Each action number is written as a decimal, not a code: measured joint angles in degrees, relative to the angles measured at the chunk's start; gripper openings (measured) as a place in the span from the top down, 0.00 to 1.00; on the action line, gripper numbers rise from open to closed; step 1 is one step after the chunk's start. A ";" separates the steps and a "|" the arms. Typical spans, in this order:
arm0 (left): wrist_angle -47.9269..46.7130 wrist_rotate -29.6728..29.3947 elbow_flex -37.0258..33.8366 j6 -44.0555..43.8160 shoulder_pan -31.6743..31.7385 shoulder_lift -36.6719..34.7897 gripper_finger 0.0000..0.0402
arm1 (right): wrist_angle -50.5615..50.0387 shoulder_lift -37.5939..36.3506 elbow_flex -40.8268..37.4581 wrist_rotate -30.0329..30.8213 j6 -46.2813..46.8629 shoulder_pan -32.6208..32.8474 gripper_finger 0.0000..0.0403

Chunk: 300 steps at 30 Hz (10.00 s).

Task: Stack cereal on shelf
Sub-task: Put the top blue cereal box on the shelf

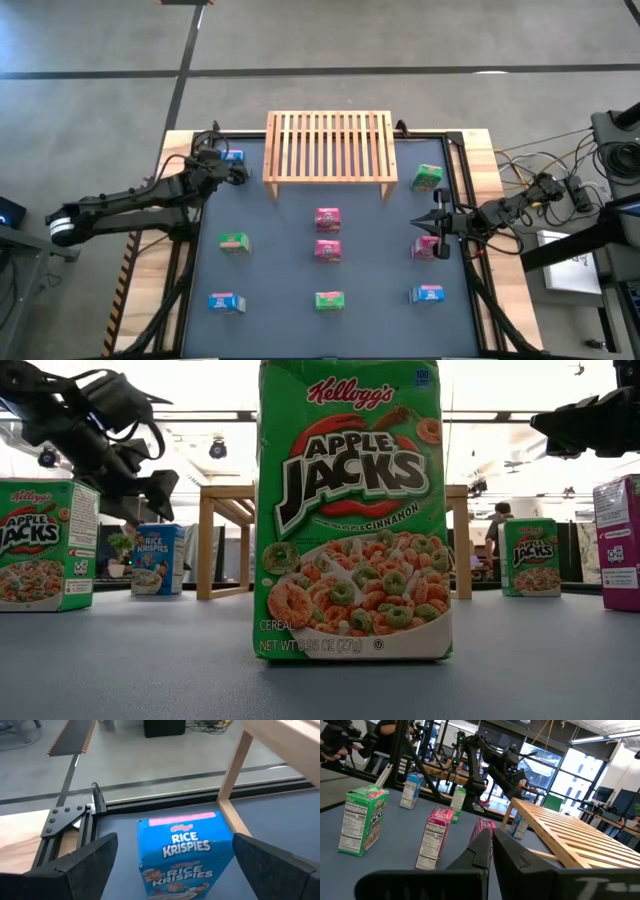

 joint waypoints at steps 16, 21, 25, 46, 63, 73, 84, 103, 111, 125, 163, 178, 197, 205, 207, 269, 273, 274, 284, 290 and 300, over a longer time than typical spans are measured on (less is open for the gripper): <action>6.71 3.95 -0.13 1.90 -0.02 1.90 0.06 | 0.00 -0.02 0.00 -0.01 0.00 0.00 0.98; 7.48 3.27 -0.13 2.23 0.00 4.30 0.06 | 0.00 0.00 0.00 0.01 0.00 0.00 0.98; 7.53 2.94 -0.13 1.24 -0.02 5.79 0.06 | 0.00 0.00 0.00 0.01 0.00 0.00 0.98; 2.03 2.13 2.09 0.47 -0.02 3.74 0.01 | 0.00 -0.01 0.00 -0.01 0.00 0.00 0.98; 3.96 3.11 -1.06 -4.80 -0.55 5.02 0.00 | 0.00 -0.01 0.00 0.00 0.00 0.00 0.98; 9.00 5.02 -2.08 -3.39 -0.57 5.84 0.00 | 0.00 0.00 0.00 0.01 0.00 0.01 0.98; 10.06 6.56 -2.08 -2.12 -0.61 7.49 0.00 | 0.00 -0.01 0.00 0.00 0.00 0.00 0.98; -13.10 16.96 13.83 22.68 -0.66 2.57 0.00 | 0.00 0.00 0.00 -0.01 0.00 0.00 0.98; -25.37 20.87 26.47 36.65 0.02 6.60 0.00 | 0.00 -0.02 0.00 0.01 -0.01 0.01 0.98; -29.01 35.31 29.20 54.95 17.06 17.31 0.04 | 0.00 -0.01 0.00 -0.01 -0.01 0.01 0.98; -27.31 39.65 29.49 64.32 22.80 31.21 0.51 | 0.00 0.00 0.00 0.01 0.00 -0.01 0.98; -37.70 38.43 43.04 61.61 22.77 31.08 0.67 | 0.00 0.00 0.00 0.01 0.00 0.01 0.98; -44.01 49.13 66.19 64.30 22.75 32.80 0.68 | 0.00 0.00 0.00 0.01 0.00 0.00 0.98; -43.34 56.64 70.25 66.05 22.75 37.48 0.68 | 0.00 0.00 0.00 0.01 0.00 0.00 0.98; -43.29 56.68 71.67 66.96 22.75 39.34 0.68 | 0.01 -0.01 0.00 0.00 0.00 0.01 0.98; -66.95 55.57 111.97 70.14 22.49 70.61 0.44 | 0.00 0.00 0.00 0.01 0.00 0.00 0.98; -67.87 55.46 111.97 69.14 22.47 68.77 0.44 | 0.00 0.00 0.00 0.00 0.00 0.02 0.98; -68.12 55.42 111.97 68.71 22.49 68.23 0.44 | 0.00 0.00 0.00 0.01 0.00 -0.01 0.98; -69.87 51.54 111.97 64.59 22.10 62.41 0.44 | 0.00 -0.02 0.00 0.00 0.00 0.01 0.98; -70.55 52.14 111.95 60.80 21.48 60.16 0.44 | 0.00 0.00 0.00 0.00 -0.01 0.01 0.98; -47.31 58.60 83.61 58.69 21.51 42.52 0.50 | 0.00 -0.02 0.00 -0.01 -0.01 -0.01 0.98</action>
